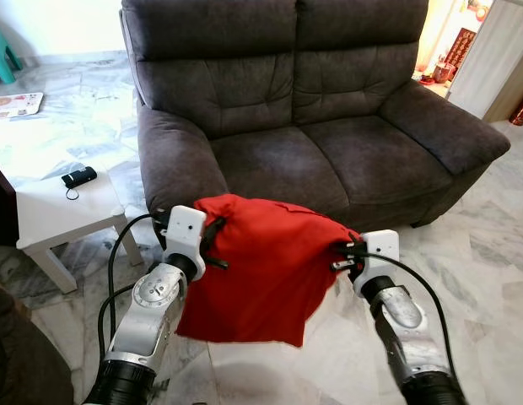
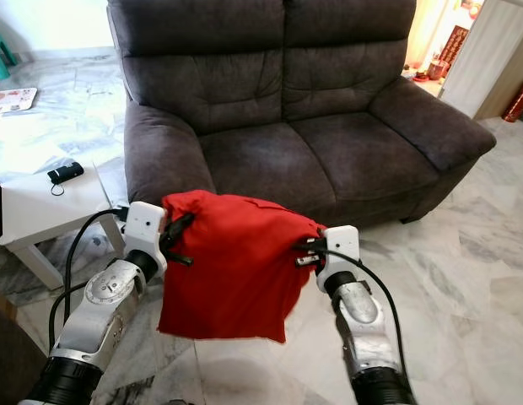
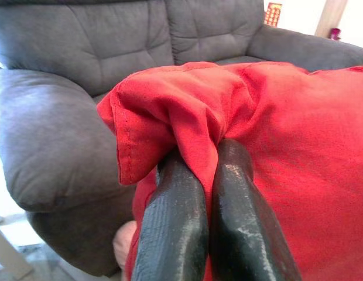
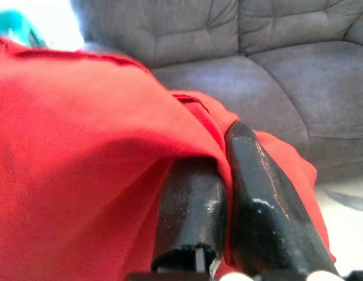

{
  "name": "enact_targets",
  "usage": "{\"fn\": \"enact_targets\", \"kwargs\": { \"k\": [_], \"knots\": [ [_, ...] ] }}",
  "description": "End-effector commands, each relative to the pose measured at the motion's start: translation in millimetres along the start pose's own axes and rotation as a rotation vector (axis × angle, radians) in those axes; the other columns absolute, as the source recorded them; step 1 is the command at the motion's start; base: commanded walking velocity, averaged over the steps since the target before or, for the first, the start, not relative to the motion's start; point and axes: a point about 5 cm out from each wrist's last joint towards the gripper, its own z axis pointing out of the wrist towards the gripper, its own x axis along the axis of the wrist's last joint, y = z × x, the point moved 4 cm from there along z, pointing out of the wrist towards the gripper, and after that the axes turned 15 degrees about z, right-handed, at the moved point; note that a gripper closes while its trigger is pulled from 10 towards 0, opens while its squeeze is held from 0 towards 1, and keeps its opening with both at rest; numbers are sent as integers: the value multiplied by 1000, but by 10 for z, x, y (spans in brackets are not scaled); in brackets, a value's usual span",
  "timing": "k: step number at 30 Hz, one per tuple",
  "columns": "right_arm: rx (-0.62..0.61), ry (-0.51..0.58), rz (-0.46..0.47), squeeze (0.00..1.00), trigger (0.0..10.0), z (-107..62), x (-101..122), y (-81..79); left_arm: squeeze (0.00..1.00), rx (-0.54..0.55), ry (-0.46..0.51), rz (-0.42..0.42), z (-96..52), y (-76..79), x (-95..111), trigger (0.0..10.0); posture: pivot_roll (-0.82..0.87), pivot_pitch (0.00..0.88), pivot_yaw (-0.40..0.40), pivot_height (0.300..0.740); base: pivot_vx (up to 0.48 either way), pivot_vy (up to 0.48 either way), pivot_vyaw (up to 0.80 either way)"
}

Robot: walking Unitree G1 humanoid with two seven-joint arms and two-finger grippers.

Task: Move the pillow to the sofa from floor

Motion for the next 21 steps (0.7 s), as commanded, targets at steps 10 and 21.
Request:
{"fn": "enact_targets", "kwargs": {
  "k": [10, 21],
  "knots": [
    [-125, 104, -1, 0, 10000, -92, 147, 72, 0, 8, 49, 84, -19, -264, 70, 10000, 129, 0, -16, 740, 0, 0, 0],
    [-129, 142, 21, 0, 10000, -145, 114, -110, 0, -102, 73, 66, 194, -101, 127, 10000, 16, 0, 70, 740, 0, 0, 0]
  ]
}}
